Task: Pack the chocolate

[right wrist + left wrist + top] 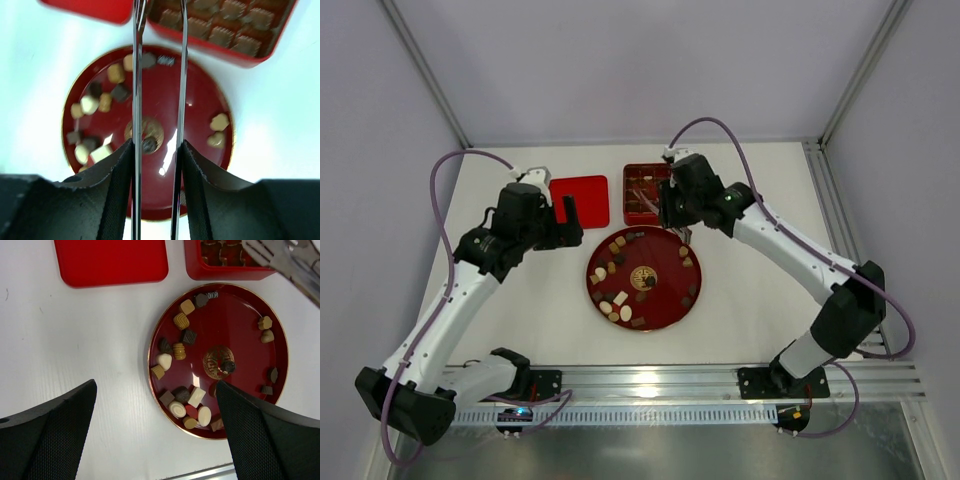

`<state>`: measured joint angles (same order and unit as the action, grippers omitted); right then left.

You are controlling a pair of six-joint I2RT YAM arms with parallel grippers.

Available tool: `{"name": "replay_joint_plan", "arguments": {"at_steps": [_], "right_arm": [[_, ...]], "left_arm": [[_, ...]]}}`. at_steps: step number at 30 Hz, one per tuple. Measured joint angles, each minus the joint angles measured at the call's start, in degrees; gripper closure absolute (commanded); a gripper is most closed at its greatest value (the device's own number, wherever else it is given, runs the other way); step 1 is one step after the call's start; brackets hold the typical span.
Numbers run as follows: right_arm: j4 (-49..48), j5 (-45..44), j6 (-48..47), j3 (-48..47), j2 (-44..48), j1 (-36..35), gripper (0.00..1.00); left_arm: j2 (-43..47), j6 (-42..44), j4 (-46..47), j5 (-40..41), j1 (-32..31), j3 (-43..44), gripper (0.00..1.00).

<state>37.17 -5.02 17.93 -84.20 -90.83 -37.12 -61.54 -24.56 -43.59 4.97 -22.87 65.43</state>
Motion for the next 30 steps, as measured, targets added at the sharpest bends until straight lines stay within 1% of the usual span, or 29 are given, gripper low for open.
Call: {"name": "replay_joint_plan", "arguments": {"at_steps": [3,5,8,11,20,30], "right_arm": [[0.07,-0.22,1.33,3.98,4.02,-4.5,0.56],[-0.35,-0.24,2.34,6.05,5.01,-7.61,0.56],[-0.13,-0.22,3.65,7.74,4.61,-11.28,0.56],[-0.24,-0.37,4.42,7.67,2.84,-13.29,0.55],[-0.22,-1.01,4.79,7.15,-2.8,-14.53,0.55],[-0.35,-1.42,4.76,5.77,-4.35,-15.28,0.56]], "left_arm": [[0.02,0.0,0.0,0.0,0.0,0.24,0.0],[0.0,-0.02,-0.02,0.0,0.0,0.24,0.0],[0.02,-0.02,-0.02,0.0,0.0,0.24,0.0],[0.02,-0.04,-0.04,-0.02,0.0,0.24,0.0],[0.07,-0.04,-0.24,0.0,0.0,0.24,0.0],[0.22,-0.04,-0.48,0.02,0.0,0.24,0.0]]}}
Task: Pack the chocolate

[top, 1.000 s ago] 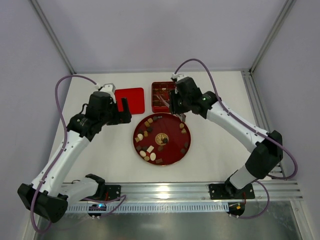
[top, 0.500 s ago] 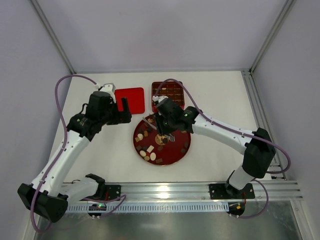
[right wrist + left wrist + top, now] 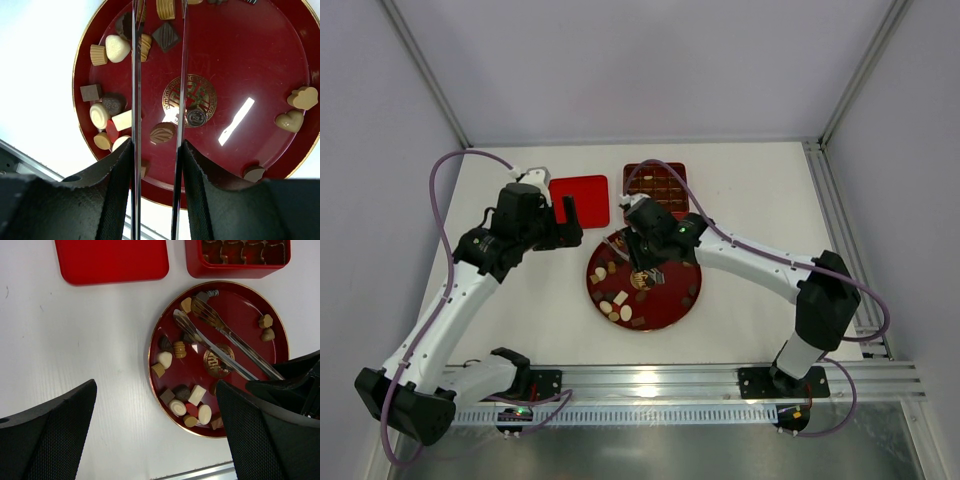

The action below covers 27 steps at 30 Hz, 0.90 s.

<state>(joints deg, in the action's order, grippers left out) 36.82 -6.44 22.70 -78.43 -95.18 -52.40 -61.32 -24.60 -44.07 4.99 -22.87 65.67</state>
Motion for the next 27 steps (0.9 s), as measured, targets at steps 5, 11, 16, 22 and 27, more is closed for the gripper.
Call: {"name": "replay_joint_plan", "arguments": {"at_steps": [5,11,16,22,27], "right_arm": [[-0.09,-0.02,0.02,-0.11,-1.16,-0.15,0.57],[-0.44,0.0,0.15,-0.11,-3.02,-0.22,0.6],[-0.63,0.09,0.17,-0.11,-3.76,-0.37,0.63],[-0.9,0.11,0.17,-0.11,-4.52,-0.42,0.66],[-0.92,-0.02,0.17,-0.15,-4.52,-0.42,0.69]], "left_arm": [[0.04,0.0,-0.07,0.0,0.0,0.0,0.0],[0.24,0.0,-0.24,0.0,0.0,0.0,0.0],[0.26,0.0,-0.39,0.0,0.0,0.0,0.0],[0.37,0.02,-0.39,0.0,0.0,0.0,0.0],[0.37,0.0,-0.39,0.02,0.0,0.0,0.0]]}}
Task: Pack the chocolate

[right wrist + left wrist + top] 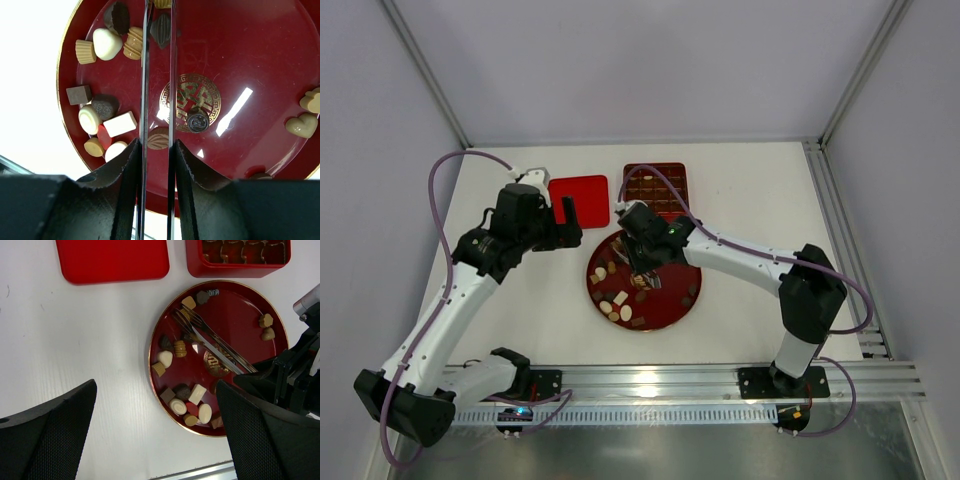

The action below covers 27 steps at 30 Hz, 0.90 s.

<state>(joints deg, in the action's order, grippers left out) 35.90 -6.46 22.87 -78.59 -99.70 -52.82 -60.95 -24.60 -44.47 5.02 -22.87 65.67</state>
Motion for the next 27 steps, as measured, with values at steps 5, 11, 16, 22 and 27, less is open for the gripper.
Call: {"name": "replay_joint_plan", "arguments": {"at_steps": [5,11,16,22,27], "right_arm": [[0.44,-0.24,-0.07,-1.6,0.0,0.0,0.7],[0.79,-0.74,-0.2,-2.69,0.68,0.0,0.7],[2.05,-1.22,-0.22,-2.75,2.4,0.07,0.7],[3.54,-1.14,-1.18,-3.93,5.92,3.19,0.7],[3.1,0.04,-2.89,-8.04,6.43,13.31,0.7]], "left_arm": [[0.0,0.02,0.0,0.04,0.0,0.0,0.0],[0.0,0.02,0.0,0.37,0.0,0.0,0.0],[0.0,0.02,0.0,0.42,0.0,0.0,0.0],[0.0,0.02,0.0,0.44,0.0,0.0,0.0],[0.0,0.0,0.02,0.42,0.0,0.0,0.0]]}}
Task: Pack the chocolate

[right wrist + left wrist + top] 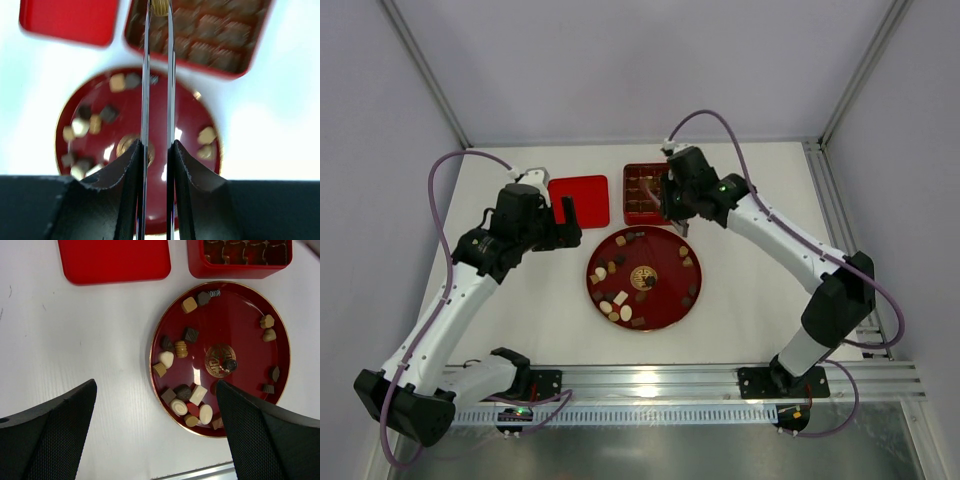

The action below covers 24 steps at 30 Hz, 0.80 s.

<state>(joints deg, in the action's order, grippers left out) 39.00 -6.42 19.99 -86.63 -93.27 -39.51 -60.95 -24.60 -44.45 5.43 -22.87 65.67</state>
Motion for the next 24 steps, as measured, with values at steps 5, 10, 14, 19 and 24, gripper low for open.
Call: {"name": "replay_joint_plan", "arguments": {"at_steps": [5,10,14,19,24], "right_arm": [[-0.92,-0.33,-1.31,-6.4,-3.48,8.09,0.7],[-1.53,0.07,-2.19,-11.58,-10.29,10.21,0.7],[-1.46,0.44,-2.58,-12.68,-15.02,11.02,0.7],[-0.98,0.39,-3.15,-12.7,-17.27,11.52,0.7],[-1.29,0.39,-3.37,-12.7,-17.35,11.76,0.7]], "left_arm": [[-0.07,0.02,0.0,-0.02,0.0,0.0,0.0],[-0.83,0.04,0.02,-0.02,0.0,0.0,0.0],[-1.27,0.04,0.02,-0.02,0.0,0.0,0.0],[-1.25,0.04,0.02,-0.02,0.0,0.0,0.0],[-1.25,0.04,0.02,-0.02,0.0,0.0,0.0]]}}
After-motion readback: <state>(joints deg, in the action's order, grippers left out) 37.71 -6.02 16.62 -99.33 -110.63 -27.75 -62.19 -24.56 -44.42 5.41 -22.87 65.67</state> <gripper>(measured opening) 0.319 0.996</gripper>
